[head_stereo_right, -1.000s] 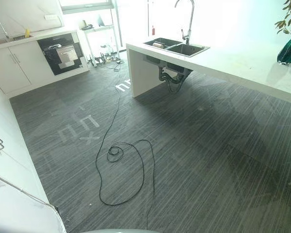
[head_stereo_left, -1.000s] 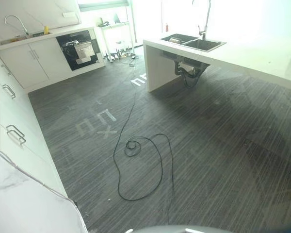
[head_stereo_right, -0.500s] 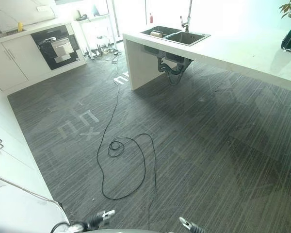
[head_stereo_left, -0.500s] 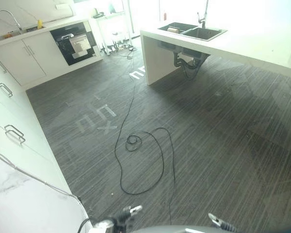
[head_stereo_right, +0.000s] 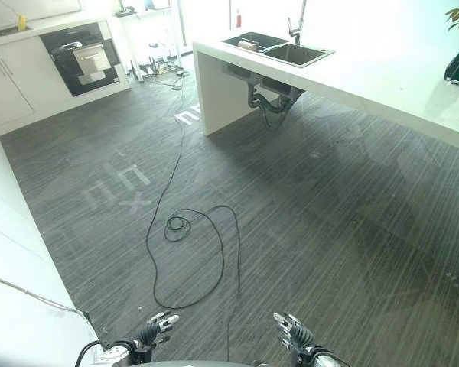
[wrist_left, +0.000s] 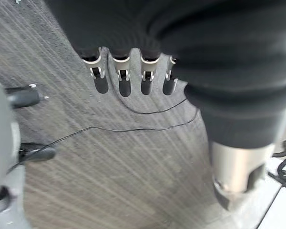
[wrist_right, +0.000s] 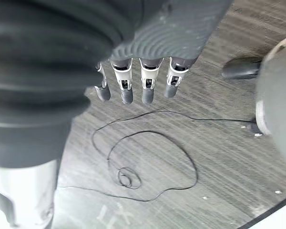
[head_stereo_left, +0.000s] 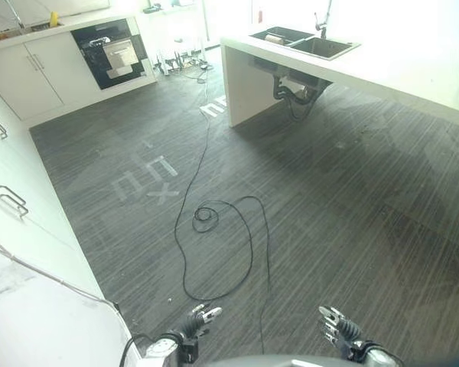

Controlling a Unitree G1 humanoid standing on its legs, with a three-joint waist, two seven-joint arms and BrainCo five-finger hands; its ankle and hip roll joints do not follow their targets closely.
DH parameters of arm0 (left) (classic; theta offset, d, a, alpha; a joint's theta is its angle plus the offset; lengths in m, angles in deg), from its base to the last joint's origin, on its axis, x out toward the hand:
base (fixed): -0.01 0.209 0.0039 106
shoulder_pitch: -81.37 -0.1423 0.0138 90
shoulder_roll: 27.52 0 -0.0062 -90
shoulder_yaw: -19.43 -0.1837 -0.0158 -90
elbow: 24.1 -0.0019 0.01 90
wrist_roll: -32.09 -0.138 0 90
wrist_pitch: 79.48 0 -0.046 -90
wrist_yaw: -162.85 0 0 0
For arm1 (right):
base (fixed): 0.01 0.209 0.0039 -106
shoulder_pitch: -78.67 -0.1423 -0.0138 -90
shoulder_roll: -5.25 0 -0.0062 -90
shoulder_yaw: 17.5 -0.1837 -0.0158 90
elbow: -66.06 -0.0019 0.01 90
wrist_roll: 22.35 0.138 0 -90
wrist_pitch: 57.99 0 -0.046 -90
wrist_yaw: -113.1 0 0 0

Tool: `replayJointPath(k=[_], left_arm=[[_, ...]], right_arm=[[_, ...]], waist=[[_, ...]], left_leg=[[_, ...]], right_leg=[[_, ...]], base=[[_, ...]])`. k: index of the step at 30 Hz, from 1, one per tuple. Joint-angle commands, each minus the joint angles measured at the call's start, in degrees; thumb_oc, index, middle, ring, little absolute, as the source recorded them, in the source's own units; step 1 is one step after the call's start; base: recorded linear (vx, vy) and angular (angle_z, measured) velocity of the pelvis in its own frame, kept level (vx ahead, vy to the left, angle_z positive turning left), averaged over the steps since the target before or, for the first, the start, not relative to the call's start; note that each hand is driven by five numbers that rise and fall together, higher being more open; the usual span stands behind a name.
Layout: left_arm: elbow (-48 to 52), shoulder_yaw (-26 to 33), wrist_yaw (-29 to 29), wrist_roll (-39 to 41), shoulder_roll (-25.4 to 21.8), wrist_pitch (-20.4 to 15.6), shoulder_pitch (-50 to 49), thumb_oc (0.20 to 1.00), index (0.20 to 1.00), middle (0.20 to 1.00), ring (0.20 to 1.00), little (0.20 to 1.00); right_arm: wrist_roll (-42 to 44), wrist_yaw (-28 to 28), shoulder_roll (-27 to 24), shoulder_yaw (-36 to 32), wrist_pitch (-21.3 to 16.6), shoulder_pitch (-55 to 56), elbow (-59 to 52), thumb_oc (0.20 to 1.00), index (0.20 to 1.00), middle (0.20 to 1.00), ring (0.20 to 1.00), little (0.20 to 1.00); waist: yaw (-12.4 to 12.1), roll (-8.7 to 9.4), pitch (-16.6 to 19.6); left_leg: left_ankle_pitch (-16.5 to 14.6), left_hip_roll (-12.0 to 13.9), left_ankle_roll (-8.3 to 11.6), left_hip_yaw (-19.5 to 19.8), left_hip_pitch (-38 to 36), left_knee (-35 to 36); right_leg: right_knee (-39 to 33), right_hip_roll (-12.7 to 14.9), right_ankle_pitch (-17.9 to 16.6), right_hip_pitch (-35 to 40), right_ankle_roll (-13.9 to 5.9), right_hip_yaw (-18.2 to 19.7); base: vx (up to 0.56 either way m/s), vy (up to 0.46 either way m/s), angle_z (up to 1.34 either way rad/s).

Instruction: Place the dishes in the dishwasher.

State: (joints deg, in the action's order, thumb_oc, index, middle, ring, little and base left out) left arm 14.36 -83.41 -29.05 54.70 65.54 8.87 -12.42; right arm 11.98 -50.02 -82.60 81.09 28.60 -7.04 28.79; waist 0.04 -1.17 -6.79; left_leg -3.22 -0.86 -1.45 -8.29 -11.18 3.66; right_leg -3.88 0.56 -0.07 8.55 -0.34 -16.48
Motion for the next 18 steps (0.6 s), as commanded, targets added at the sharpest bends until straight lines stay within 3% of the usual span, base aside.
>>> replayJointPath(k=[1, 3, 5, 7, 8, 9, 12, 13, 15, 18], left_arm=[[3.2, 0.9, 1.5, 2.4, -0.5, -3.3, 2.4, 1.000, 1.000, 1.000, 1.000, 1.000], [6.8, 2.0, 1.6, 3.0, -1.4, -3.1, 2.3, 1.000, 1.000, 1.000, 1.000, 1.000], [9.4, 2.9, 1.0, 3.7, -2.1, -3.5, 1.7, 1.000, 1.000, 1.000, 1.000, 1.000], [11.1, 3.3, -0.1, 3.8, -3.2, -4.2, 1.1, 1.000, 1.000, 1.000, 1.000, 1.000], [11.4, 3.3, -0.4, 3.5, -3.4, -4.3, 0.9, 1.000, 1.000, 1.000, 1.000, 1.000], [12.7, 3.2, -0.7, 2.8, -3.8, -5.0, 0.1, 1.000, 1.000, 1.000, 1.000, 1.000], [14.7, 2.7, -0.2, 2.3, -4.1, -5.8, -1.3, 1.000, 1.000, 1.000, 1.000, 1.000], [15.9, 2.4, 0.1, 2.5, -4.5, -6.0, -2.1, 1.000, 1.000, 1.000, 1.000, 1.000], [16.1, 2.4, -0.1, 2.2, -4.5, -6.2, -2.9, 1.000, 1.000, 1.000, 1.000, 1.000], [14.4, 3.1, -0.4, 0.1, -4.0, -7.3, -3.7, 1.000, 1.000, 1.000, 1.000, 1.000]], right_arm=[[2.7, -0.1, -0.1, 2.4, -1.6, -1.9, -3.9, 1.000, 1.000, 1.000, 1.000, 1.000], [4.0, 0.1, -1.2, 2.3, -1.1, -2.1, -7.2, 1.000, 1.000, 1.000, 1.000, 1.000], [5.1, 0.4, -2.6, 1.9, -1.1, -2.2, -9.4, 1.000, 1.000, 1.000, 1.000, 1.000], [6.9, 0.2, -3.4, 0.9, -1.6, -2.0, -10.7, 1.000, 1.000, 1.000, 1.000, 1.000], [7.5, 0.0, -3.4, 0.5, -1.6, -1.9, -11.2, 1.000, 1.000, 1.000, 1.000, 1.000], [8.8, -0.2, -3.2, -0.2, -2.3, -1.6, -12.1, 1.000, 1.000, 1.000, 1.000, 1.000], [8.4, -0.9, -2.8, -0.7, -2.5, -0.7, -14.1, 1.000, 1.000, 1.000, 1.000, 1.000], [7.8, -1.0, -2.8, -1.1, -3.0, 0.3, -15.0, 1.000, 1.000, 1.000, 1.000, 1.000], [7.6, -0.6, -2.6, -1.4, -4.0, 1.1, -14.6, 1.000, 1.000, 1.000, 1.000, 1.000], [6.3, -0.1, -2.0, -1.7, -5.1, 1.7, -13.6, 1.000, 1.000, 1.000, 1.000, 1.000]], waist=[[0.5, 1.71, 0.8], [0.0, 3.37, -1.1], [-0.6, 3.61, -3.0], [-0.9, 3.57, -3.9], [-1.0, 3.42, -4.2], [-1.5, 2.46, -4.5], [-2.1, 0.73, -4.5], [-2.9, -0.46, -4.3], [-3.8, -0.79, -4.2], [-4.4, -0.19, -3.1]], left_leg=[[-3.3, 4.1, 4.23, -2.1, 3.4, -8.1], [-3.0, 5.1, 4.72, -0.8, 9.5, -20.4], [-1.4, 5.4, 4.63, 1.5, 15.7, -30.7], [-0.1, 4.7, 4.21, 1.3, 19.8, -33.4], [0.0, 4.5, 4.13, 0.9, 20.2, -32.7], [0.5, 3.4, 4.12, -0.7, 20.1, -27.2], [3.9, 3.2, 4.97, -3.1, 20.3, -17.3], [7.6, 3.0, 5.91, -3.3, 21.4, -9.6], [9.9, 2.7, 6.30, -3.7, 22.0, -5.7], [9.2, 2.3, 5.10, -5.6, 21.7, -5.4]], right_leg=[[2.5, 3.6, 2.2, -1.0, -4.54, 3.3], [4.5, 4.1, 2.1, -2.2, -3.11, 4.3], [5.7, 3.7, 2.5, -2.5, -1.75, 5.3], [6.2, 3.5, 3.0, -2.5, -1.20, 6.4], [6.1, 3.3, 3.2, -2.2, -1.28, 6.5], [5.5, 2.4, 4.2, -0.8, -1.69, 6.7], [4.3, 0.4, 5.6, 1.6, -2.19, 7.8], [3.0, -1.3, 6.7, 4.4, -2.52, 9.3], [2.0, -2.1, 7.7, 6.9, -2.59, 10.4], [1.8, -1.2, 9.0, 9.0, -3.11, 9.9]], base=[[-0.07, -0.200, 0.05], [-0.09, -0.184, 0.09], [-0.06, -0.119, 0.10], [0.01, -0.055, -0.08], [0.14, 0.020, -0.09], [0.17, 0.058, -0.06], [0.30, 0.118, 0.07], [0.45, 0.156, 0.09], [0.45, 0.148, -0.01], [0.41, 0.183, -0.19]])
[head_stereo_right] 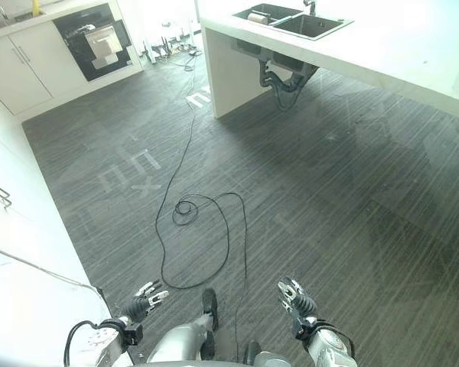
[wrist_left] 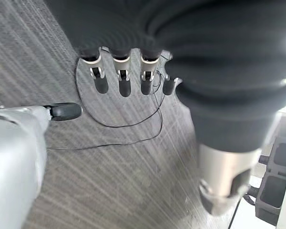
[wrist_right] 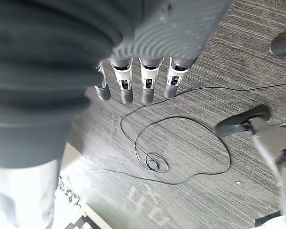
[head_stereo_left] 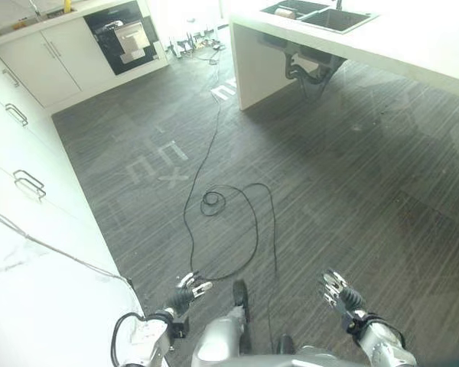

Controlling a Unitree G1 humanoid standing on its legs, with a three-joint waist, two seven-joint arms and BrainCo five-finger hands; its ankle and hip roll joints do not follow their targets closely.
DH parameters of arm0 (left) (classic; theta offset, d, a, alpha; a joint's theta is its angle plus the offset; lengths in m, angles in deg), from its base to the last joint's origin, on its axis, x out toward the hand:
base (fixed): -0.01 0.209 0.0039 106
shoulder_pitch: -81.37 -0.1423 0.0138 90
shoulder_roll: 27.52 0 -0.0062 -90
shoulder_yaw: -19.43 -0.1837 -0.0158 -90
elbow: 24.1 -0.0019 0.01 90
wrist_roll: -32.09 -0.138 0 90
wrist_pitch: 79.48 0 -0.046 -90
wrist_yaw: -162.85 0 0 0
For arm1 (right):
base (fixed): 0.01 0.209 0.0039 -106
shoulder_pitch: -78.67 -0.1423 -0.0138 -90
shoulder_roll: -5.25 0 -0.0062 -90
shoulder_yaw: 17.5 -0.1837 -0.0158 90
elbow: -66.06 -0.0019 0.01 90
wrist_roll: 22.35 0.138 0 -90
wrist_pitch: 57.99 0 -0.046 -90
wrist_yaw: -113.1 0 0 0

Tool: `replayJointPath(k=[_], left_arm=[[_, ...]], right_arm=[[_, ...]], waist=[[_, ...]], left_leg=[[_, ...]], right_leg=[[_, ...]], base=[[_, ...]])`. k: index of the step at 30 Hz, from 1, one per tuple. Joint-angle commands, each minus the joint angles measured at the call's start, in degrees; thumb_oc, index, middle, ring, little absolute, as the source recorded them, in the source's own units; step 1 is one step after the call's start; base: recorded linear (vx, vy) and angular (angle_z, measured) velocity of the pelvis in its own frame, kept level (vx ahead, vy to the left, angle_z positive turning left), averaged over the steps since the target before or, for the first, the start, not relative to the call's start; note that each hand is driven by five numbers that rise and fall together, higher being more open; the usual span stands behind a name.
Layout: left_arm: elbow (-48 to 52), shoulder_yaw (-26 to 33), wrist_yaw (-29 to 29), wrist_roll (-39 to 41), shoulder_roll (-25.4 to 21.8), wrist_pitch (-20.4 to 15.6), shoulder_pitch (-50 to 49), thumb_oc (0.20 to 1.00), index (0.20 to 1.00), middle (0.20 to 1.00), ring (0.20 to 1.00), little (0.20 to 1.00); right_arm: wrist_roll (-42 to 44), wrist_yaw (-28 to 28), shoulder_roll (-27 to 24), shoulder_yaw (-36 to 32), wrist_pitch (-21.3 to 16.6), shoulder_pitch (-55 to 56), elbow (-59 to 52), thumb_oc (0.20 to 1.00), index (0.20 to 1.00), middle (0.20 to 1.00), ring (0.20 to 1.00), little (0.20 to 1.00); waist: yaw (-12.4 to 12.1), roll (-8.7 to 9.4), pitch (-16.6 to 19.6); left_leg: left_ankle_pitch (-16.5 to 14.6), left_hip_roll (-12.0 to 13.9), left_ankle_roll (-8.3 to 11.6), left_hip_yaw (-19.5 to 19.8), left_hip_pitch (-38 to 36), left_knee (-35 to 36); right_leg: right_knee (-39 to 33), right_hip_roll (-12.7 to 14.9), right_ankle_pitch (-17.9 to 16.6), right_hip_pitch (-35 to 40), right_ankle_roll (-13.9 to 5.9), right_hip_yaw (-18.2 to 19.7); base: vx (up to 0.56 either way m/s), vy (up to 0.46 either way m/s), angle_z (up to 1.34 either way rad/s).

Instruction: Place the dishes in the dishwasher.

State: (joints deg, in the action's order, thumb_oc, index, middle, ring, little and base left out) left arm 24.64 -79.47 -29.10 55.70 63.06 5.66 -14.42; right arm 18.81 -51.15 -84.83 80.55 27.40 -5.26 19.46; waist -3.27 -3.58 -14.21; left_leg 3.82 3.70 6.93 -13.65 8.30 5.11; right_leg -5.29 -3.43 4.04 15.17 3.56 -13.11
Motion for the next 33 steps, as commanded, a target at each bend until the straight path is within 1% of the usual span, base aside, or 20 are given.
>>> replayJointPath(k=[1, 5, 6, 7, 9, 10, 12, 13, 14, 17, 18, 20, 21, 23, 24, 25, 28, 29, 31, 33], left_arm=[[3.2, -0.4, 0.3, -1.6, -1.3, -4.6, -2.3, 1.000, 1.000, 1.000, 1.000, 1.000], [2.7, 0.6, -0.2, -3.4, -2.9, -5.1, -2.3, 1.000, 1.000, 1.000, 1.000, 1.000], [2.8, 0.2, -0.1, -4.0, -3.8, -4.7, -1.9, 1.000, 1.000, 1.000, 1.000, 1.000], [2.9, -0.4, -0.5, -4.1, -4.8, -4.0, -0.7, 1.000, 1.000, 1.000, 1.000, 1.000], [3.6, -1.6, -0.8, -4.8, -6.0, -2.8, 0.8, 1.000, 1.000, 1.000, 1.000, 1.000], [3.8, -2.8, 0.7, -4.9, -6.4, -2.0, 1.8, 1.000, 1.000, 1.000, 1.000, 1.000], [4.5, -3.1, 0.8, -2.9, -6.5, -0.9, 2.6, 1.000, 1.000, 1.000, 1.000, 1.000], [4.9, -3.0, 0.4, -2.5, -6.5, -0.4, 3.0, 1.000, 1.000, 1.000, 1.000, 1.000], [5.0, -2.9, -0.4, -3.0, -6.6, -0.3, 3.7, 1.000, 1.000, 1.000, 1.000, 1.000], [4.9, -3.4, 0.8, -5.4, -7.1, -2.2, 4.2, 1.000, 1.000, 1.000, 1.000, 1.000], [5.4, -3.2, 1.1, -5.1, -6.8, -2.8, 3.5, 1.000, 1.000, 1.000, 1.000, 1.000], [5.6, -2.7, 1.0, -6.1, -6.5, -3.5, 2.4, 1.000, 1.000, 1.000, 1.000, 1.000], [4.9, -2.4, 1.1, -7.2, -6.1, -4.4, 1.7, 1.000, 1.000, 1.000, 1.000, 1.000], [3.9, -2.1, 2.5, -9.7, -6.0, -4.5, 1.5, 1.000, 1.000, 1.000, 1.000, 1.000], [3.6, -1.7, 2.7, -8.6, -6.1, -4.3, 1.2, 1.000, 1.000, 1.000, 1.000, 1.000], [3.9, -0.3, 2.6, -7.6, -6.1, -3.8, 0.3, 1.000, 1.000, 1.000, 1.000, 1.000], [3.3, 1.5, 3.2, -7.4, -6.0, -4.2, -0.7, 1.000, 1.000, 1.000, 1.000, 1.000], [3.2, 3.1, 3.0, -6.6, -5.6, -4.6, -1.9, 1.000, 1.000, 1.000, 1.000, 1.000], [3.2, 4.1, 1.5, -5.9, -5.5, -4.9, -2.7, 1.000, 1.000, 1.000, 1.000, 1.000], [3.6, 3.4, 0.5, -7.2, -5.7, -5.3, -2.4, 1.000, 1.000, 1.000, 1.000, 1.000]], right_arm=[[-1.1, 1.6, 0.5, -1.2, -3.4, -0.1, -4.2, 1.000, 1.000, 1.000, 1.000, 1.000], [-1.6, 1.1, 1.6, -1.0, -3.1, -0.1, -5.5, 1.000, 1.000, 1.000, 1.000, 1.000], [-1.4, 0.4, 2.2, -0.8, -3.4, -0.2, -5.6, 1.000, 1.000, 1.000, 1.000, 1.000], [-0.6, -0.6, 2.7, -0.6, -3.6, -0.2, -6.4, 1.000, 1.000, 1.000, 1.000, 1.000], [-0.2, -1.6, 3.3, -0.3, -4.3, 0.6, -7.3, 1.000, 1.000, 1.000, 1.000, 1.000], [0.0, -1.6, 3.5, 0.3, -4.6, 0.3, -6.2, 1.000, 1.000, 1.000, 1.000, 1.000], [-0.2, -1.5, 3.3, 0.6, -4.6, 0.2, -6.0, 1.000, 1.000, 1.000, 1.000, 1.000], [-0.3, -1.4, 3.0, 0.5, -4.8, 0.4, -6.0, 1.000, 1.000, 1.000, 1.000, 1.000], [-0.4, -0.8, 2.7, 0.0, -5.6, 0.8, -5.7, 1.000, 1.000, 1.000, 1.000, 1.000], [1.4, 0.2, 1.7, -1.0, -6.0, 0.6, -5.1, 1.000, 1.000, 1.000, 1.000, 1.000], [1.4, 0.1, 1.3, -1.7, -5.0, -0.2, -5.4, 1.000, 1.000, 1.000, 1.000, 1.000], [1.3, -0.5, 1.4, -1.5, -4.4, -0.4, -6.2, 1.000, 1.000, 1.000, 1.000, 1.000], [1.4, -1.0, 1.6, -1.2, -4.1, -0.4, -6.6, 1.000, 1.000, 1.000, 1.000, 1.000], [1.5, -2.0, 1.2, -1.1, -3.0, -0.5, -6.8, 1.000, 1.000, 1.000, 1.000, 1.000], [1.4, -2.0, 0.9, -1.0, -2.8, -0.4, -7.2, 1.000, 1.000, 1.000, 1.000, 1.000], [1.4, -1.8, -0.4, -0.9, -2.1, 0.0, -8.0, 1.000, 1.000, 1.000, 1.000, 1.000], [0.7, -0.6, -1.3, -1.4, -1.6, -0.1, -7.8, 1.000, 1.000, 1.000, 1.000, 1.000], [-0.4, -0.1, -2.2, -1.7, -1.9, -0.1, -7.2, 1.000, 1.000, 1.000, 1.000, 1.000], [-0.5, 0.4, -3.3, -2.3, -3.0, -0.2, -5.8, 1.000, 1.000, 1.000, 1.000, 1.000], [1.2, 0.8, -4.0, -3.4, -4.1, -0.4, -4.4, 1.000, 1.000, 1.000, 1.000, 1.000]], waist=[[-1.6, 2.68, 4.7], [-2.6, 3.19, 6.8], [-2.2, 3.67, 7.2], [-1.2, 3.02, 7.5], [-0.3, 1.80, 7.8], [0.6, 1.95, 7.5], [2.0, 1.78, 7.0], [2.5, 1.44, 6.9], [3.7, 1.81, 6.1], [6.0, 3.91, 4.1], [7.0, 5.06, 3.5], [6.7, 5.30, 3.7], [6.7, 5.72, 4.3], [7.9, 5.38, 6.1], [8.1, 5.22, 6.7], [7.9, 4.58, 7.3], [7.4, 4.80, 8.1], [6.4, 5.16, 7.8], [5.3, 6.20, 7.2], [3.3, 6.06, 5.5]], left_leg=[[1.5, -2.8, -3.91, 0.7, 0.8, -6.2], [-0.7, -3.6, -6.87, 1.6, -1.6, -5.6], [-1.1, -4.7, -7.95, 2.4, -3.0, -4.9], [-2.2, -5.1, -9.37, 3.3, -4.6, -4.5], [-3.5, -5.0, -10.37, 4.6, -5.7, -5.0], [-4.3, -5.6, -10.55, 4.6, -7.5, -5.0], [-4.7, -5.6, -10.09, 5.0, -9.5, -5.0], [-4.9, -5.2, -9.72, 5.4, -10.1, -5.0], [-5.7, -5.5, -9.24, 5.8, -11.7, -5.0], [-8.9, -6.6, -8.35, 5.8, -15.5, -4.9], [-12.8, -7.1, -8.55, 7.2, -19.2, -5.2], [-14.2, -7.1, -8.74, 7.1, -20.3, -5.8], [-15.7, -7.2, -9.27, 7.2, -20.5, -7.2], [-17.1, -5.3, -8.61, 8.1, -22.0, -9.6], [-17.2, -4.4, -7.82, 8.0, -22.7, -10.2], [-14.7, -2.1, -5.96, 8.4, -21.8, -14.3], [-10.1, -0.5, -4.22, 10.1, -19.4, -22.8], [-7.4, 0.2, -3.72, 11.5, -15.0, -34.8], [-5.2, 0.7, -3.88, 10.9, -8.1, -44.3], [-8.2, -0.7, -5.50, 8.7, -1.9, -43.6]], right_leg=[[3.9, 4.1, 5.7, 3.2, -7.83, 5.5], [11.6, 6.4, 8.2, 3.0, -9.92, 4.5], [18.2, 8.0, 5.3, 0.7, -11.76, 4.5], [29.9, 8.1, 1.8, -4.2, -13.28, 5.7], [41.0, 7.0, -1.2, -10.4, -13.49, 6.2], [43.1, 9.1, -2.0, -14.2, -12.76, 4.6], [37.8, 8.7, 0.0, -16.9, -11.72, 2.9], [34.4, 7.9, 0.2, -17.9, -11.15, 2.5], [28.3, 8.7, -0.7, -19.6, -11.00, 1.8], [15.4, 14.3, -9.6, -24.0, -13.46, 0.2], [7.1, 17.3, -16.0, -27.1, -15.76, -0.3], [7.3, 17.3, -16.5, -26.6, -15.65, -1.8], [8.4, 16.9, -15.9, -25.6, -15.33, -1.0], [11.1, 14.6, -12.9, -25.4, -13.94, 1.7], [11.8, 14.0, -11.8, -25.0, -13.27, 1.5], [12.5, 11.9, -8.8, -23.5, -11.15, 1.5], [13.2, 10.6, -6.3, -22.3, -8.81, 1.3], [14.2, 9.6, -3.8, -20.1, -6.69, 2.2], [14.6, 9.6, -2.2, -17.8, -5.05, 3.0], [13.8, 8.9, -0.8, -14.1, -5.24, 2.6]], base=[[0.39, 0.203, -0.29], [0.29, 0.230, -0.62], [0.27, 0.333, -0.47], [0.29, 0.380, -0.13], [0.28, 0.299, 0.48], [0.26, 0.172, 0.72], [0.26, 0.088, 0.37], [0.30, 0.001, 0.13], [0.32, -0.073, 0.32], [0.47, -0.200, 0.75], [0.64, -0.285, 0.87], [0.52, -0.228, 0.61], [0.53, -0.256, 0.30], [0.45, -0.225, 0.07], [0.39, -0.206, 0.21], [0.35, -0.213, 0.16], [0.28, -0.208, -0.12], [0.34, -0.258, -0.58], [0.31, -0.226, -1.04], [0.25, -0.067, -0.23]])
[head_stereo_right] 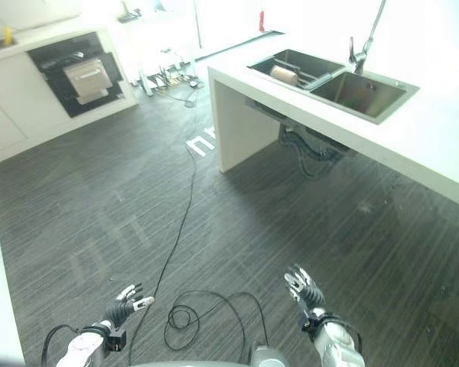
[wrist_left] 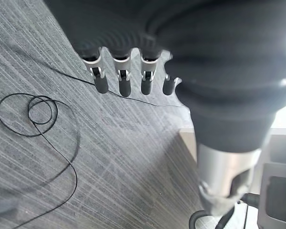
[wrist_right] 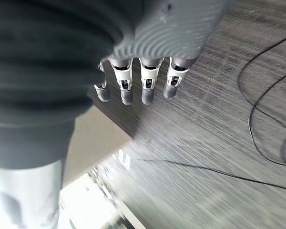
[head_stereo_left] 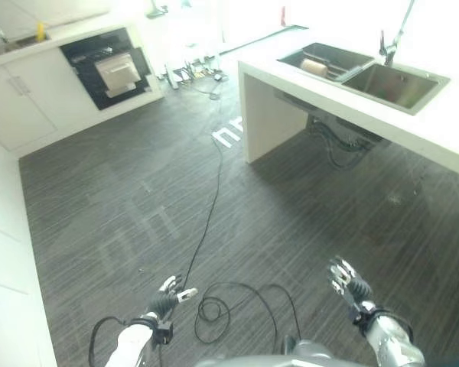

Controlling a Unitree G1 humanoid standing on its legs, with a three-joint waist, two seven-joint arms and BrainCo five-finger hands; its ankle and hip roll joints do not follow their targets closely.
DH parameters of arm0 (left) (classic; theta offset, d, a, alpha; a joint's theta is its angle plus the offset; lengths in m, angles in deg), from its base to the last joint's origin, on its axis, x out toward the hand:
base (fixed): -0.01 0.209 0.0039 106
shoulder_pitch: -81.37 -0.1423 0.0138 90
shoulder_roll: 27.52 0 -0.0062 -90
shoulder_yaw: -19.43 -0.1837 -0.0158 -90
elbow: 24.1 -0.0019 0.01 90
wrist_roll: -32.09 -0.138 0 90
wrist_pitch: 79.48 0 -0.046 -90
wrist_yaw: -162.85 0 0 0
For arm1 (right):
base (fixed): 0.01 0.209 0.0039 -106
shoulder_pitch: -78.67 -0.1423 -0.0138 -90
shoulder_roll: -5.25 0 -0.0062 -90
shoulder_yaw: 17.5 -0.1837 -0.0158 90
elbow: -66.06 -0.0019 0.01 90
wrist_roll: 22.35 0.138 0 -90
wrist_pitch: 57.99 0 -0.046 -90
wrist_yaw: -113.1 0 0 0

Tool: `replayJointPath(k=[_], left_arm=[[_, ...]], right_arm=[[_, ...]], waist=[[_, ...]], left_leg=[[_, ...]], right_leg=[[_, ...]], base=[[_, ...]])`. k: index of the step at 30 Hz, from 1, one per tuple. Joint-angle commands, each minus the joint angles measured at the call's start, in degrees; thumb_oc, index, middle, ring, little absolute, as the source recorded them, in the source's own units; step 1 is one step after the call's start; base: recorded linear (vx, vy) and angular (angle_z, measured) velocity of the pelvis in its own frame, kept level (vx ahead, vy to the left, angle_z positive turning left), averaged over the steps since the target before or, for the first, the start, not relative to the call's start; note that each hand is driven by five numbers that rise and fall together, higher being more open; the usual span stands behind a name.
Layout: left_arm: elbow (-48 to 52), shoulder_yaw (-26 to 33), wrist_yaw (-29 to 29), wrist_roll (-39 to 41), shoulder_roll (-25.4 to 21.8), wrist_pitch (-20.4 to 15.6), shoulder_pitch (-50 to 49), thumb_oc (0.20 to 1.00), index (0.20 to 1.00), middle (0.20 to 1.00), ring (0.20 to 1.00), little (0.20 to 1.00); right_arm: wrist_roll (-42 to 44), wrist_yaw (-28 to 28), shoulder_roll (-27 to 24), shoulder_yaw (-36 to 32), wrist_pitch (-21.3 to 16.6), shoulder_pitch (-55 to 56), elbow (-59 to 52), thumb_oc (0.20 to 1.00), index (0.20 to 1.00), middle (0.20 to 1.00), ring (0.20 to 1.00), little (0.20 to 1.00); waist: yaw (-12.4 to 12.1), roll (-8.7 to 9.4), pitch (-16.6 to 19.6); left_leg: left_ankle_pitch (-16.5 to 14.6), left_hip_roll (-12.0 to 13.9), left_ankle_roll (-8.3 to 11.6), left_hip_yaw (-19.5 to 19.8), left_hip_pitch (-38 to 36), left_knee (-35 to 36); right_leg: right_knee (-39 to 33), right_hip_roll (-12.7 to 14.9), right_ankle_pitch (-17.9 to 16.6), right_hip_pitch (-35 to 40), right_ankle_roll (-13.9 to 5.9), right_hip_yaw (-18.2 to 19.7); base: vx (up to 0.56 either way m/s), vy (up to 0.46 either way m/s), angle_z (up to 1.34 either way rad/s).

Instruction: Place the dishes in the dishwasher.

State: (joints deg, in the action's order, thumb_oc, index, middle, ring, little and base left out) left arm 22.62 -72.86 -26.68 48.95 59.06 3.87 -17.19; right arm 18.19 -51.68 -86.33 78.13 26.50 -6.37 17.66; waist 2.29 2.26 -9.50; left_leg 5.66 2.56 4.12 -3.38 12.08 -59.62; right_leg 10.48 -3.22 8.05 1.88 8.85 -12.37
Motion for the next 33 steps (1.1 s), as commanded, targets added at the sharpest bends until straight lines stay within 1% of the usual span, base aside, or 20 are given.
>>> replayJointPath(k=[1, 2, 3, 5, 8, 9, 10, 15, 18, 20, 22, 23, 24, 25, 26, 27, 28, 29, 31, 33], left_arm=[[6.0, -3.6, -1.9, -0.5, -1.8, -3.6, 0.3, 1.000, 1.000, 1.000, 1.000, 1.000], [7.0, -4.1, -1.7, 0.0, -2.2, -3.3, -0.1, 1.000, 1.000, 1.000, 1.000, 1.000], [7.6, -4.3, -1.7, 0.4, -2.4, -2.9, -0.3, 1.000, 1.000, 1.000, 1.000, 1.000], [8.9, -5.0, -1.6, 1.0, -2.6, -2.3, -0.9, 1.000, 1.000, 1.000, 1.000, 1.000], [8.7, -5.3, -1.3, 0.2, -1.5, -3.3, -1.7, 1.000, 1.000, 1.000, 1.000, 1.000], [8.4, -5.4, -1.3, 0.1, -1.4, -3.5, -1.6, 1.000, 1.000, 1.000, 1.000, 1.000], [6.2, -5.3, -1.9, -0.5, -0.8, -4.3, -0.7, 1.000, 1.000, 1.000, 1.000, 1.000], [4.3, -5.3, -2.1, -0.4, -2.3, -3.7, 2.2, 1.000, 1.000, 1.000, 1.000, 1.000], [4.4, -5.7, -1.9, -0.8, -3.0, -3.1, 3.1, 1.000, 1.000, 1.000, 1.000, 1.000], [4.5, -6.8, -1.4, -1.0, -3.6, -2.4, 4.0, 1.000, 1.000, 1.000, 1.000, 1.000], [4.7, -7.2, -1.2, -1.1, -4.0, -2.1, 4.1, 1.000, 1.000, 1.000, 1.000, 1.000], [5.1, -7.4, -1.0, -0.9, -4.4, -1.7, 4.0, 1.000, 1.000, 1.000, 1.000, 1.000], [5.5, -7.2, -0.4, -0.4, -4.6, -1.1, 3.6, 1.000, 1.000, 1.000, 1.000, 1.000], [6.0, -7.1, 0.3, 0.6, -4.5, -0.4, 3.3, 1.000, 1.000, 1.000, 1.000, 1.000], [6.3, -7.0, 0.2, 1.4, -4.6, -0.2, 3.1, 1.000, 1.000, 1.000, 1.000, 1.000], [6.1, -6.8, -0.6, 1.0, -4.5, -0.6, 3.1, 1.000, 1.000, 1.000, 1.000, 1.000], [6.0, -6.8, -0.8, 0.4, -4.4, -0.8, 3.2, 1.000, 1.000, 1.000, 1.000, 1.000], [5.4, -7.2, -0.1, 0.3, -4.3, -1.6, 3.1, 1.000, 1.000, 1.000, 1.000, 1.000], [5.6, -7.3, 0.3, 0.4, -4.2, -2.2, 2.5, 1.000, 1.000, 1.000, 1.000, 1.000], [5.2, -7.3, 0.4, -0.4, -3.7, -3.2, 1.8, 1.000, 1.000, 1.000, 1.000, 1.000]], right_arm=[[1.9, 1.1, -2.3, -1.1, -3.3, 0.3, -2.4, 1.000, 1.000, 1.000, 1.000, 1.000], [1.7, 0.5, -2.1, -1.1, -2.9, -0.2, -2.7, 1.000, 1.000, 1.000, 1.000, 1.000], [1.5, 0.2, -2.0, -1.3, -2.6, -0.2, -2.9, 1.000, 1.000, 1.000, 1.000, 1.000], [1.7, -0.6, -2.2, -1.4, -2.2, -0.3, -3.4, 1.000, 1.000, 1.000, 1.000, 1.000], [1.0, 0.2, -1.9, -2.1, -2.1, 0.8, -3.7, 1.000, 1.000, 1.000, 1.000, 1.000], [0.9, 0.5, -1.8, -2.2, -2.4, 0.9, -3.5, 1.000, 1.000, 1.000, 1.000, 1.000], [0.7, 0.9, -1.4, -2.3, -3.4, 1.3, -2.7, 1.000, 1.000, 1.000, 1.000, 1.000], [0.0, 1.3, 0.7, -1.9, -3.3, 2.5, -2.4, 1.000, 1.000, 1.000, 1.000, 1.000], [0.5, 0.7, 1.8, -1.4, -3.9, 2.3, -1.9, 1.000, 1.000, 1.000, 1.000, 1.000], [1.4, 0.0, 2.7, -0.6, -5.1, 1.7, -1.2, 1.000, 1.000, 1.000, 1.000, 1.000], [1.8, -0.7, 2.9, -0.3, -5.8, 1.6, -1.2, 1.000, 1.000, 1.000, 1.000, 1.000], [1.9, -1.1, 3.2, -0.3, -6.4, 1.7, -1.4, 1.000, 1.000, 1.000, 1.000, 1.000], [2.0, -1.1, 3.3, 0.1, -6.6, 1.6, -1.3, 1.000, 1.000, 1.000, 1.000, 1.000], [2.1, -0.8, 3.3, 0.3, -6.5, 1.2, -1.2, 1.000, 1.000, 1.000, 1.000, 1.000], [1.7, -1.2, 3.4, 0.6, -6.8, 1.2, -1.9, 1.000, 1.000, 1.000, 1.000, 1.000], [1.3, -1.4, 3.4, 0.7, -7.3, 1.8, -2.6, 1.000, 1.000, 1.000, 1.000, 1.000], [1.2, -1.2, 3.3, 0.7, -7.6, 1.9, -2.7, 1.000, 1.000, 1.000, 1.000, 1.000], [1.8, -0.3, 2.3, 0.9, -7.0, 0.7, -2.0, 1.000, 1.000, 1.000, 1.000, 1.000], [2.1, -0.4, 2.1, 0.8, -6.4, -0.1, -2.0, 1.000, 1.000, 1.000, 1.000, 1.000], [2.7, -1.2, 2.3, 1.3, -6.3, -0.5, -1.9, 1.000, 1.000, 1.000, 1.000, 1.000]], waist=[[-2.7, 0.14, 0.8], [-2.8, -0.67, 0.7], [-2.9, -0.97, 0.5], [-4.1, -2.42, 0.3], [-5.3, -3.14, 0.0], [-5.4, -3.07, 0.0], [-4.9, -3.13, 0.5], [-4.4, -2.93, 2.1], [-4.7, -2.64, 2.6], [-4.8, -2.43, 3.0], [-4.6, -3.15, 3.1], [-4.5, -3.65, 3.0], [-4.7, -3.99, 2.8], [-4.5, -4.15, 2.5], [-4.0, -4.21, 2.2], [-3.0, -3.53, 1.9], [-2.6, -3.19, 1.6], [-1.7, -2.52, 0.5], [-1.3, -2.30, 0.1], [-1.3, -2.23, 0.7]], left_leg=[[-10.0, -0.8, -2.83, -2.2, -5.4, 25.3], [-9.1, 0.5, -2.38, -4.2, -6.1, 33.2], [-8.3, 1.2, -2.00, -5.3, -7.3, 37.4], [-4.9, 2.0, 0.08, -2.9, -7.1, 49.8], [-0.2, 3.5, 2.31, -2.4, -6.3, 58.2], [-0.2, 3.5, 2.30, -2.9, -6.2, 58.0], [-0.5, 4.2, 2.04, -5.6, -5.9, 58.2], [-3.3, 1.7, -0.80, -5.1, -9.3, 59.0], [-4.5, 0.3, -2.58, -4.2, -9.3, 58.0], [-6.0, -1.7, -4.71, -2.9, -9.6, 57.0], [-7.1, -2.3, -6.02, -2.0, -10.4, 56.8], [-7.9, -2.8, -6.85, -1.7, -11.2, 56.6], [-8.3, -2.8, -6.98, -2.1, -12.4, 56.9], [-8.5, -2.8, -6.84, -2.8, -13.5, 57.4], [-8.3, -3.0, -6.61, -2.7, -14.3, 58.1], [-8.6, -3.9, -6.18, -2.0, -15.5, 58.7], [-9.0, -4.2, -5.91, -2.0, -16.3, 58.9], [-10.7, -4.6, -5.07, -3.2, -19.4, 60.0], [-11.8, -4.7, -5.09, -3.4, -21.1, 60.7], [-12.3, -3.9, -4.83, -3.8, -21.2, 59.9]], right_leg=[[-2.7, 8.4, -4.9, -0.1, -10.99, 1.9], [-3.6, 7.3, -4.4, 0.8, -11.62, 1.9], [-4.1, 7.0, -4.1, 1.6, -11.91, 2.0], [-6.3, 5.7, -2.9, 4.2, -12.73, 3.1], [-9.1, 5.6, -1.7, 8.5, -13.33, 3.9], [-9.4, 5.8, -1.7, 8.9, -13.40, 3.8], [-10.2, 7.1, -1.5, 9.6, -14.04, 2.4], [-6.8, 9.7, -0.1, 9.6, -16.28, 2.1], [-3.1, 9.9, 1.1, 9.0, -16.64, 3.3], [4.7, 10.3, -0.8, 6.2, -17.60, 5.1], [13.7, 9.6, -2.3, 2.6, -17.87, 6.0], [20.2, 9.3, -3.5, -0.3, -17.77, 5.4], [23.0, 10.7, -4.9, -2.7, -17.21, 3.3], [21.8, 11.1, -4.9, -4.6, -16.54, 1.6], [18.9, 9.5, -3.5, -5.3, -16.02, 1.3], [11.2, 8.5, -3.6, -5.6, -15.63, 0.8], [7.5, 9.1, -4.6, -6.0, -15.79, -0.4], [0.6, 12.6, -10.4, -9.1, -17.41, -4.4], [-0.1, 13.9, -13.1, -11.0, -18.22, -4.7], [-2.1, 12.6, -11.5, -9.1, -17.79, -3.8]], base=[[0.25, 0.057, -0.31], [0.25, 0.093, -0.68], [0.32, 0.185, -0.60], [0.34, 0.230, -0.47], [0.26, 0.177, -0.34], [0.25, 0.249, -0.23], [0.23, 0.260, -0.06], [0.23, 0.260, -0.32], [0.15, 0.202, 0.49], [0.17, 0.302, 0.16], [0.13, 0.261, 0.27], [0.15, 0.230, 0.26], [0.20, 0.224, 0.12], [0.19, 0.126, -0.07], [0.24, 0.021, -0.44], [0.24, -0.050, -0.35], [0.39, -0.175, 0.15], [0.32, -0.170, 0.56], [0.25, -0.170, 0.26], [0.19, -0.229, 0.04]])
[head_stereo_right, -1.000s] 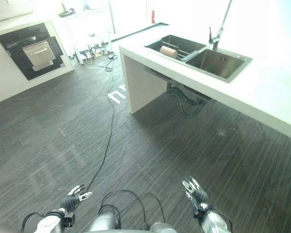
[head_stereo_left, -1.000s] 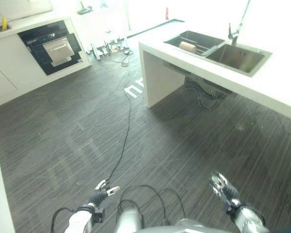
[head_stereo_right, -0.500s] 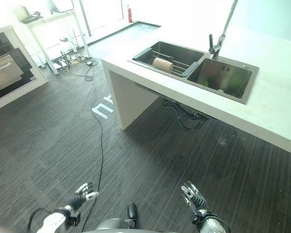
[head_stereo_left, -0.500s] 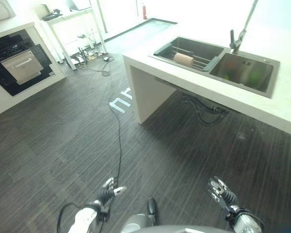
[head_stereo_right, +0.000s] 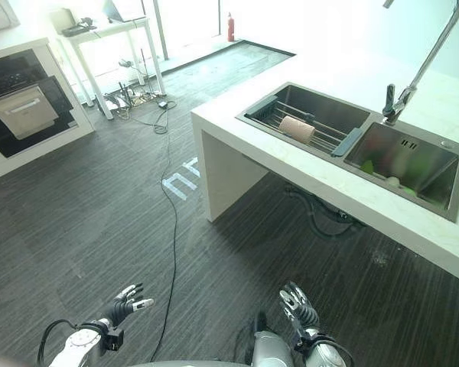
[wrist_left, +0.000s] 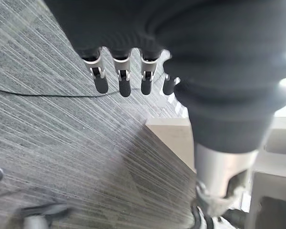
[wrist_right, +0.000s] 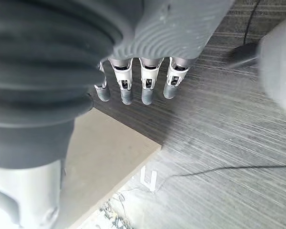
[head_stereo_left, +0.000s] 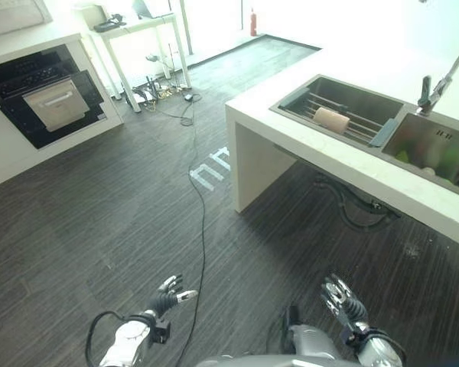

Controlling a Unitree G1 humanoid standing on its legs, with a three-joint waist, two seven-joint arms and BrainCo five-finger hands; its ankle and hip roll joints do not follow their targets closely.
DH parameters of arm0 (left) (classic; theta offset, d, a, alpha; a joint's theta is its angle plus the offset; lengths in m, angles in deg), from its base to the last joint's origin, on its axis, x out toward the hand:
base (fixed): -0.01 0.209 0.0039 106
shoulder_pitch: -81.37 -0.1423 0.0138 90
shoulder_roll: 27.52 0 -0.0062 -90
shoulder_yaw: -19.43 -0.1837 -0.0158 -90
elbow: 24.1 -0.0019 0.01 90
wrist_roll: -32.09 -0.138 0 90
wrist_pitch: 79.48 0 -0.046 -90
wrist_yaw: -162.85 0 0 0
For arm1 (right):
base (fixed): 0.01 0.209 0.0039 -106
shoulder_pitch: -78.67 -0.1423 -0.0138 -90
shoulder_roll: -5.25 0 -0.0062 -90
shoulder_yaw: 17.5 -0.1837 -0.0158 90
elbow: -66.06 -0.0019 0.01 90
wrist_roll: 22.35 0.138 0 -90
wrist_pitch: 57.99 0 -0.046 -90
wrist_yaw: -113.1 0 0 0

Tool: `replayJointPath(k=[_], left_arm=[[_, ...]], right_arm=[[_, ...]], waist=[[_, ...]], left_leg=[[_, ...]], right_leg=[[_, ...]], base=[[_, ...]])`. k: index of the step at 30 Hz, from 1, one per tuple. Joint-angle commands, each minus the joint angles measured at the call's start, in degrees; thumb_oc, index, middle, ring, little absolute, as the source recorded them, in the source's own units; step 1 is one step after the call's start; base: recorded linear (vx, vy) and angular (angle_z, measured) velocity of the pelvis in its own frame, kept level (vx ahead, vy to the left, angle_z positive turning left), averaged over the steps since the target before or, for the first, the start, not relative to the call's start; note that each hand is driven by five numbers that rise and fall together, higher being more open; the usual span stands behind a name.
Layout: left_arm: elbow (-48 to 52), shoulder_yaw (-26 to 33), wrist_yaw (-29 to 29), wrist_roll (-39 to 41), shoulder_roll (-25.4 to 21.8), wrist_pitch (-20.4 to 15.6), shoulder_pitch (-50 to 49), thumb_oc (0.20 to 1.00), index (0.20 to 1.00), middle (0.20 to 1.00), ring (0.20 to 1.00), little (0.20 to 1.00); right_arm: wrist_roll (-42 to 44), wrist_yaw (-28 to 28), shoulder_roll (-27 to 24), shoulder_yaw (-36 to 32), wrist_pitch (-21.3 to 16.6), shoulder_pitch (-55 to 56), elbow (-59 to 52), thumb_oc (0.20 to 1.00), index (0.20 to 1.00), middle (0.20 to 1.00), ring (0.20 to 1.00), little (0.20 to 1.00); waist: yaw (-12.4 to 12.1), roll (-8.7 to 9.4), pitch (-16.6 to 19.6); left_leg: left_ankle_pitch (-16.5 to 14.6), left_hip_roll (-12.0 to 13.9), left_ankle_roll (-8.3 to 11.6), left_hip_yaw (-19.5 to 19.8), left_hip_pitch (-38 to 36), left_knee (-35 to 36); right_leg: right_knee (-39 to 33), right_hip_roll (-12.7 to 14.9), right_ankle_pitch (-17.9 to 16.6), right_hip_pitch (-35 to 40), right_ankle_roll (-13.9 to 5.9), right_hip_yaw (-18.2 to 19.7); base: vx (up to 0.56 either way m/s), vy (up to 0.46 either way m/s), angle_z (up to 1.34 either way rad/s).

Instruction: Place the dishes in the dishwasher.

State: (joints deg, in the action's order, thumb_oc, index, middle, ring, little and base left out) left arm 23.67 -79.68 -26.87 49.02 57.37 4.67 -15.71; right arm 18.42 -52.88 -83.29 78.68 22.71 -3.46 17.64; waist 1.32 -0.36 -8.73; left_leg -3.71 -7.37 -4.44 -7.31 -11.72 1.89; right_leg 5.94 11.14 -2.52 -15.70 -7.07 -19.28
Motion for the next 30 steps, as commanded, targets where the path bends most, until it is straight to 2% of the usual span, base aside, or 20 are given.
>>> replayJointPath(k=[1, 3, 4, 5, 7, 8, 9, 11, 12, 13, 14, 15, 18, 21, 29, 30], left_arm=[[4.2, -0.4, 0.6, -0.8, -1.7, -4.2, 0.2, 1.000, 1.000, 1.000, 1.000, 1.000], [4.6, -0.2, 1.1, -1.8, -1.1, -4.4, -0.5, 1.000, 1.000, 1.000, 1.000, 1.000], [5.0, -0.2, 1.4, -1.7, -0.8, -4.3, -0.8, 1.000, 1.000, 1.000, 1.000, 1.000], [5.8, 0.0, 1.3, -1.4, -1.0, -4.1, -0.9, 1.000, 1.000, 1.000, 1.000, 1.000], [7.2, 0.2, 0.3, 1.7, -0.9, -3.4, -0.7, 1.000, 1.000, 1.000, 1.000, 1.000], [7.9, 0.4, -0.2, 2.4, -0.5, -3.4, -0.9, 1.000, 1.000, 1.000, 1.000, 1.000], [8.2, 0.1, -0.9, 2.8, -0.3, -3.2, -0.7, 1.000, 1.000, 1.000, 1.000, 1.000], [8.6, -0.3, -1.5, 3.4, -0.1, -3.2, -0.5, 1.000, 1.000, 1.000, 1.000, 1.000], [9.3, -0.7, -1.3, 3.3, 0.1, -3.0, -0.2, 1.000, 1.000, 1.000, 1.000, 1.000], [9.0, -1.3, -0.7, 3.2, 0.5, -2.9, 0.2, 1.000, 1.000, 1.000, 1.000, 1.000], [8.3, -1.2, -0.1, 2.5, 1.3, -3.4, 0.3, 1.000, 1.000, 1.000, 1.000, 1.000], [7.1, -1.4, 0.3, 2.3, 1.7, -4.2, 0.9, 1.000, 1.000, 1.000, 1.000, 1.000], [4.7, -1.8, 0.3, 1.7, 1.4, -4.3, 3.3, 1.000, 1.000, 1.000, 1.000, 1.000], [4.2, -1.6, 0.4, 1.8, 0.6, -4.0, 4.0, 1.000, 1.000, 1.000, 1.000, 1.000], [2.1, -0.2, 3.6, 1.8, 0.7, -6.3, 3.5, 1.000, 1.000, 1.000, 1.000, 1.000], [2.2, 0.8, 6.2, 1.7, 0.5, -8.5, 3.4, 1.000, 1.000, 1.000, 1.000, 1.000]], right_arm=[[2.7, -0.4, -0.6, 1.0, -2.5, -3.3, -2.2, 1.000, 1.000, 1.000, 1.000, 1.000], [2.5, -0.4, -0.6, 1.3, -2.1, -3.3, -2.4, 1.000, 1.000, 1.000, 1.000, 1.000], [2.1, -0.3, -0.9, 1.3, -1.6, -3.3, -2.9, 1.000, 1.000, 1.000, 1.000, 1.000], [1.8, -0.3, -1.3, 1.4, -1.5, -3.2, -3.4, 1.000, 1.000, 1.000, 1.000, 1.000], [1.4, 0.4, -2.5, 1.4, -1.6, -3.3, -3.2, 1.000, 1.000, 1.000, 1.000, 1.000], [1.4, 0.6, -3.0, 1.3, -1.4, -3.4, -2.9, 1.000, 1.000, 1.000, 1.000, 1.000], [1.5, 0.6, -3.2, 0.9, -1.5, -3.6, -2.1, 1.000, 1.000, 1.000, 1.000, 1.000], [1.8, 0.5, -3.3, 0.8, -1.6, -4.0, -1.8, 1.000, 1.000, 1.000, 1.000, 1.000], [1.7, 0.2, -3.2, 0.8, -1.5, -4.4, -1.7, 1.000, 1.000, 1.000, 1.000, 1.000], [1.2, -0.2, -2.9, 0.9, -1.2, -4.7, -1.7, 1.000, 1.000, 1.000, 1.000, 1.000], [0.7, 0.3, -2.8, 0.8, -0.8, -4.3, -1.6, 1.000, 1.000, 1.000, 1.000, 1.000], [0.5, 1.1, -2.8, 0.9, -1.1, -4.2, -0.8, 1.000, 1.000, 1.000, 1.000, 1.000], [0.4, 2.1, -2.4, 0.7, -1.8, -3.4, -0.4, 1.000, 1.000, 1.000, 1.000, 1.000], [0.6, 1.7, -1.7, 0.3, -1.3, -2.6, -0.7, 1.000, 1.000, 1.000, 1.000, 1.000], [0.9, 0.5, 0.2, -0.1, -2.2, -2.9, 1.8, 1.000, 1.000, 1.000, 1.000, 1.000], [0.9, 0.2, 0.3, -0.4, -2.2, -2.9, 2.2, 1.000, 1.000, 1.000, 1.000, 1.000]], waist=[[-0.3, 0.36, 0.2], [-0.2, 0.56, 1.1], [-0.1, 0.70, 1.1], [-0.2, 1.26, 1.1], [-0.5, 1.81, 0.6], [-0.9, 2.22, 0.5], [-1.4, 2.33, 0.1], [-1.8, 2.09, -0.2], [-2.1, 1.52, -0.2], [-2.7, 0.00, 0.2], [-3.3, -0.50, 0.2], [-2.7, -0.40, 0.4], [-1.4, -1.25, 1.2], [-0.7, -1.46, 1.8], [-1.5, -0.63, 1.9], [-1.6, -0.50, 1.9]], left_leg=[[-3.0, 6.4, 3.92, -0.2, 2.7, -2.1], [-4.1, 7.7, 4.66, -1.6, 2.9, -5.1], [-5.3, 8.3, 5.05, -1.8, 3.3, -8.3], [-4.9, 9.0, 5.62, -1.8, 5.2, -12.8], [-2.4, 11.0, 6.81, -0.2, 9.7, -24.6], [-0.3, 11.2, 7.17, 0.6, 12.5, -28.5], [0.0, 11.4, 7.08, 1.2, 14.7, -29.9], [-0.3, 11.3, 6.97, 1.0, 14.4, -26.7], [0.2, 11.6, 7.39, 0.5, 13.5, -21.2], [3.3, 12.3, 9.35, 1.0, 12.6, -9.3], [6.6, 13.2, 10.94, 2.2, 13.4, -6.2], [5.3, 13.1, 10.36, 1.4, 13.0, -5.9], [5.0, 13.2, 10.00, 0.4, 9.1, -1.1], [4.5, 12.5, 9.41, 0.0, 7.1, 0.7], [1.7, 10.5, 6.83, -1.6, 6.2, -0.3], [1.3, 10.3, 6.46, -2.0, 6.1, -0.5]], right_leg=[[1.9, -2.1, -0.5, 9.2, -1.67, 3.0], [1.1, -3.1, 1.1, 11.1, -0.37, 3.0], [1.5, -3.7, 2.1, 12.1, 0.40, 3.4], [1.6, -3.8, 2.9, 13.0, 1.41, 3.7], [1.6, -4.3, 4.2, 14.8, 3.19, 4.9], [1.5, -4.4, 4.8, 15.5, 4.06, 5.5], [1.4, -4.6, 5.2, 16.8, 4.22, 6.1], [1.0, -5.1, 5.7, 18.1, 4.03, 6.3], [0.4, -5.8, 6.3, 19.1, 3.60, 6.5], [-1.3, -7.2, 7.2, 21.2, 2.84, 7.3], [-2.9, -7.8, 7.9, 23.3, 2.72, 8.0], [-3.1, -7.0, 7.8, 23.1, 2.43, 7.9], [-2.4, -5.7, 7.9, 22.5, 1.15, 6.5], [-2.9, -4.8, 7.2, 22.4, 0.10, 6.4], [-3.0, -1.6, 5.3, 21.2, -2.04, 6.1], [-2.7, -1.0, 5.1, 21.0, -2.43, 6.0]], base=[[0.18, -0.257, 0.28], [0.14, -0.233, 0.35], [0.12, -0.249, 0.12], [0.12, -0.226, -0.15], [0.10, -0.217, -0.56], [0.11, -0.159, -0.52], [0.11, -0.069, -0.26], [0.13, 0.021, -0.46], [0.29, 0.173, -0.62], [0.38, 0.254, -0.26], [0.36, 0.307, -0.40], [0.20, 0.229, -0.69], [0.10, 0.167, -0.64], [0.06, 0.128, -0.23], [0.02, 0.111, -0.13], [0.00, 0.099, -0.12]])
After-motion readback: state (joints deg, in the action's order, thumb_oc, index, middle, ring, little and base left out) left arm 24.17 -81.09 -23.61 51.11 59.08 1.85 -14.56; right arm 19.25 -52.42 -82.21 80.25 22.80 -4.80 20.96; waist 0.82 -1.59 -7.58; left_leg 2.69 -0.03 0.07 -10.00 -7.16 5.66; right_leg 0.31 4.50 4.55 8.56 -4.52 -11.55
